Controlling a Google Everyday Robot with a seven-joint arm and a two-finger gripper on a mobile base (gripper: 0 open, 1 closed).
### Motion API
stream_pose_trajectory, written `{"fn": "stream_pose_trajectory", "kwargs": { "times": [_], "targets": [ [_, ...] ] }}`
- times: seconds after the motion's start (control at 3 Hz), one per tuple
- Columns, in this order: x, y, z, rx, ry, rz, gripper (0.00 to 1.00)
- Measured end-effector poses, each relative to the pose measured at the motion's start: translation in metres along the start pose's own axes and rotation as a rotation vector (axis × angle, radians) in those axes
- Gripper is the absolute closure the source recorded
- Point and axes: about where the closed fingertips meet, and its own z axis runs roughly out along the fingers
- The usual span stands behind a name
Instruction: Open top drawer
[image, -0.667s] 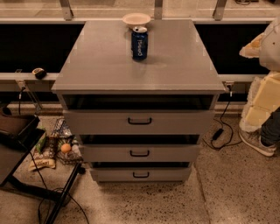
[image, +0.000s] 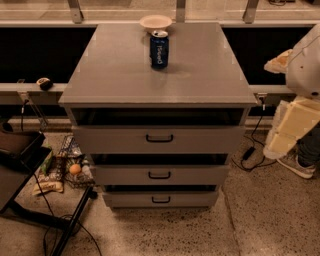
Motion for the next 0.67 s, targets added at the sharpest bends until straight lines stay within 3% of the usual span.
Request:
{"fn": "stream_pose_trajectory", "kwargs": {
  "times": [0.33, 0.67],
  "targets": [
    [-0.004, 0.002, 0.044, 0.044, 0.017, -0.023, 0.0],
    [-0.002, 0.003, 0.105, 0.054, 0.031, -0.03, 0.0]
  ]
}}
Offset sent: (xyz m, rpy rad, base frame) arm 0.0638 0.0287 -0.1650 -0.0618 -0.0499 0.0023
